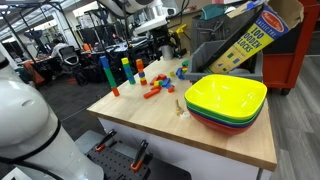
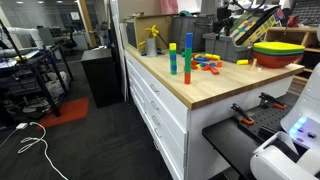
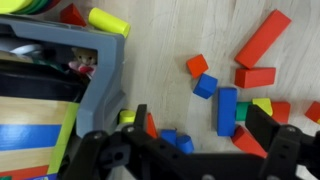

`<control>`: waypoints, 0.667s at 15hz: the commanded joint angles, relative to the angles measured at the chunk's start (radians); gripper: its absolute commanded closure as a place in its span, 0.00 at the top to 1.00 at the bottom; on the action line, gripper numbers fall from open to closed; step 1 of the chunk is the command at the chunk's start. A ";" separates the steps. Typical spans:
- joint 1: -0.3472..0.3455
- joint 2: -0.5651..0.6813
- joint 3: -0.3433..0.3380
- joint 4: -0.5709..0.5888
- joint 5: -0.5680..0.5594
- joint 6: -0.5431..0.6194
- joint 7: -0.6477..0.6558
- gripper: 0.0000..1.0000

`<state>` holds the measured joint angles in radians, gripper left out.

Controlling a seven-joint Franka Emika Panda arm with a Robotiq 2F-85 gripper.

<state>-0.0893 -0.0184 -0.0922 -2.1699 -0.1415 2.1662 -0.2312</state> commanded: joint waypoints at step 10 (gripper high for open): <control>0.004 -0.473 -0.022 -0.242 0.067 -0.292 0.011 1.00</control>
<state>-0.0961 -0.3786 -0.1051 -2.3721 -0.1105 1.9384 -0.2310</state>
